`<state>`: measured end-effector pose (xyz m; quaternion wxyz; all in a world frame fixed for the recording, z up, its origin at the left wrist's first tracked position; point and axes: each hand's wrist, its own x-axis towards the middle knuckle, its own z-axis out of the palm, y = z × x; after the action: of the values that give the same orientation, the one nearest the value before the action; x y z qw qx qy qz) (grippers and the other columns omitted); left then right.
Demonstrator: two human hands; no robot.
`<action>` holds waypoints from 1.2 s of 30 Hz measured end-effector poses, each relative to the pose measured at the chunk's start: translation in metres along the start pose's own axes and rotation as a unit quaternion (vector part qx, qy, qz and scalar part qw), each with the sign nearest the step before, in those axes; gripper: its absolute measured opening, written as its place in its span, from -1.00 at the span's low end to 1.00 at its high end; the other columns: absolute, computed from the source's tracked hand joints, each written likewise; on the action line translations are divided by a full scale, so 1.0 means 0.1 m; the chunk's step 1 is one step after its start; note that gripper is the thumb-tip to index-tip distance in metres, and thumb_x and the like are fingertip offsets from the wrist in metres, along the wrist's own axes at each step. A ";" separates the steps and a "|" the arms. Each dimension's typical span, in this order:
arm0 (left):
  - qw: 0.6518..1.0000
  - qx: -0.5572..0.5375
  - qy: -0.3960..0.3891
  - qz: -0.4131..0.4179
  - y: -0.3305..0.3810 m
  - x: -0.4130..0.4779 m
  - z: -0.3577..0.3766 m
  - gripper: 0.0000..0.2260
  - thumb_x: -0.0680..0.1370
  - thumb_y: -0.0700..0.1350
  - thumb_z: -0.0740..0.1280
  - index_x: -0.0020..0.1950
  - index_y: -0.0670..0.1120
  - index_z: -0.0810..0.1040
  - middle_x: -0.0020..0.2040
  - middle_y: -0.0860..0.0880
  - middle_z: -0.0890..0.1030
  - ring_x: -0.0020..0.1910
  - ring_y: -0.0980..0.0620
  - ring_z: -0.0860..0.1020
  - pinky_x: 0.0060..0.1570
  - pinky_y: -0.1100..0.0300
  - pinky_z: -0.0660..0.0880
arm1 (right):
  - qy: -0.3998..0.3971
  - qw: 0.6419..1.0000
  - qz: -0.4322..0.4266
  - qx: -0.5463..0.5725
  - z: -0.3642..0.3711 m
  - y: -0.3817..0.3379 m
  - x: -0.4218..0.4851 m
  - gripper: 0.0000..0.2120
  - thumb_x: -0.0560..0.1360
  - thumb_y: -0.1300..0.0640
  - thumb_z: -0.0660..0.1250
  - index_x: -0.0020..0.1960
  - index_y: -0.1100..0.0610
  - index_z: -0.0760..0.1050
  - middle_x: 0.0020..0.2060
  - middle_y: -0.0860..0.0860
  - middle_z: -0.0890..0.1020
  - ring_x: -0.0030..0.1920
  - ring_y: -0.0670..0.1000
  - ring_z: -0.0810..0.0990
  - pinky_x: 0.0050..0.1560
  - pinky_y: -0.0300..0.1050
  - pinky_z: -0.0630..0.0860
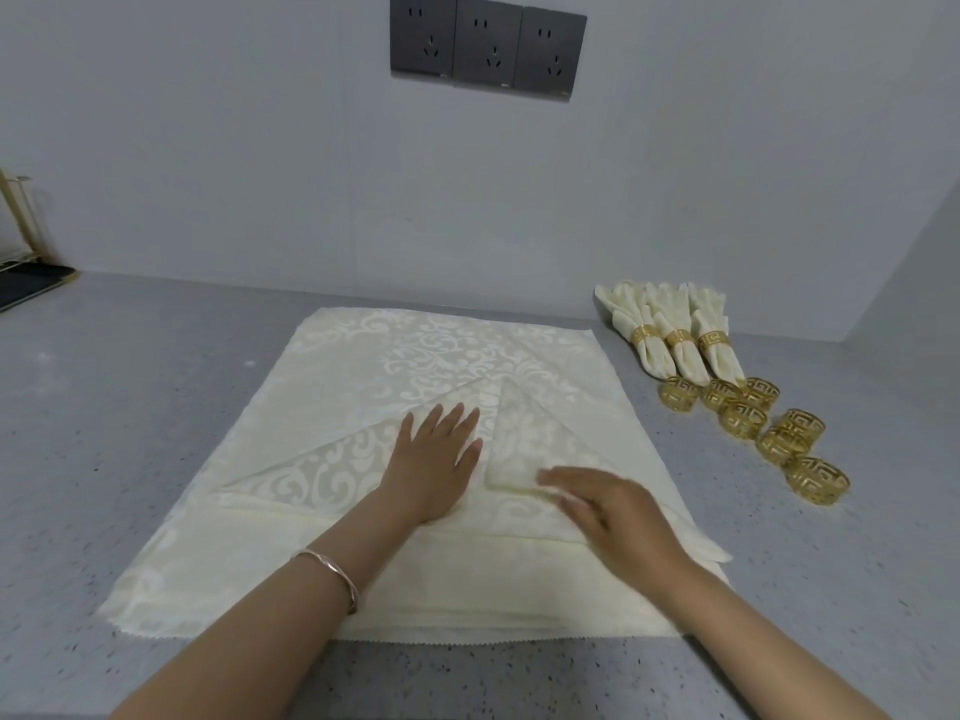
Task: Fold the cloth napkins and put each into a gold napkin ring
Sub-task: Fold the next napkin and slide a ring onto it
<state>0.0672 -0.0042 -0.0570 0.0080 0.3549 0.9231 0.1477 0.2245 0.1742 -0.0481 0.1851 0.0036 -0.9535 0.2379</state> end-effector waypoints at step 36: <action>0.995 0.059 -0.071 0.026 0.11 0.00 0.00 -0.49 0.65 0.15 -0.12 0.57 0.07 -0.16 0.57 0.12 -0.16 0.55 0.02 -0.21 0.49 -0.08 -0.26 | -0.133 0.976 0.111 -0.133 0.27 0.09 0.54 -0.52 0.66 -0.03 -0.14 0.56 0.03 -0.09 0.54 -0.12 -0.08 0.52 -0.15 -0.15 0.49 -0.18 -0.23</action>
<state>0.0746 0.0031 -0.0541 0.0485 0.3878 0.9180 0.0676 0.1643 0.1747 -0.0553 0.0275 -0.0952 -0.9872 0.1253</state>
